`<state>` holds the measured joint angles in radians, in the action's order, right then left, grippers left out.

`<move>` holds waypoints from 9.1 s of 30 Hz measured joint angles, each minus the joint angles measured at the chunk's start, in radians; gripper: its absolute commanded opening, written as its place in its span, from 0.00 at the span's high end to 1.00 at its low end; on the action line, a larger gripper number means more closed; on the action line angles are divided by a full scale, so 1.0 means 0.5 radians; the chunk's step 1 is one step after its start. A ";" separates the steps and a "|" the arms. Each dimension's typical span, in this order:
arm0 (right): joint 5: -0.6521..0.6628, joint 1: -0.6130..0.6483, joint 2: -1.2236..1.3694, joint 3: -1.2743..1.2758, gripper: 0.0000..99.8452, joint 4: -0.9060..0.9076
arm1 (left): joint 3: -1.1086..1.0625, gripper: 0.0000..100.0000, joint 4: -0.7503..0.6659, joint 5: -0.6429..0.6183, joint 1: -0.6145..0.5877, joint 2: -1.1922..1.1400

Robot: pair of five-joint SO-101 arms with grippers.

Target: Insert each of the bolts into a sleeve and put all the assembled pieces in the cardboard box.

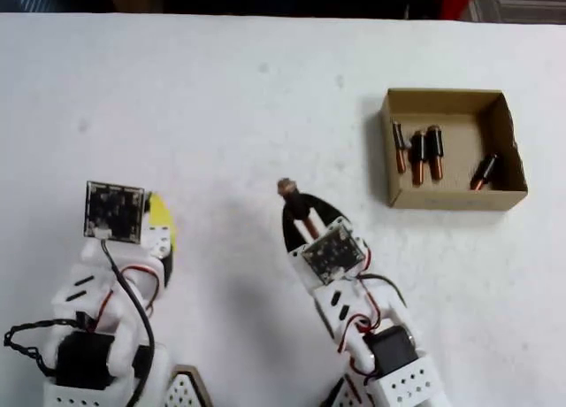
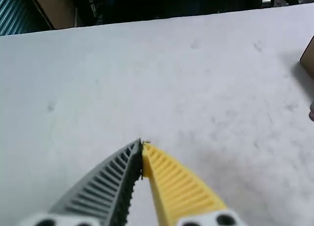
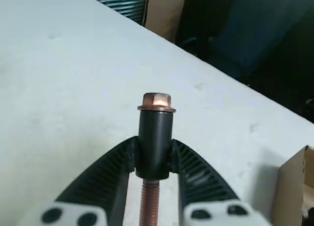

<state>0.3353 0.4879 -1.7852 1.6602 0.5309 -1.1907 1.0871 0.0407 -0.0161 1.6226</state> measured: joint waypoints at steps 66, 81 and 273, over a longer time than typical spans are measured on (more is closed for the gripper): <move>0.000 -0.328 -0.003 -0.304 0.98 0.589 | -0.709 0.98 0.374 0.338 -0.138 0.377; 0.101 -0.497 -0.003 -0.313 0.98 0.589 | -1.000 0.98 0.359 0.328 -0.138 0.377; -0.190 -1.092 -0.025 -1.185 0.98 1.620 | -1.000 0.98 0.374 -0.055 -0.034 0.377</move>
<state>0.2401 -0.0583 -1.7975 1.0679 1.3410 -1.6909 1.2743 0.0130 -0.0330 1.8113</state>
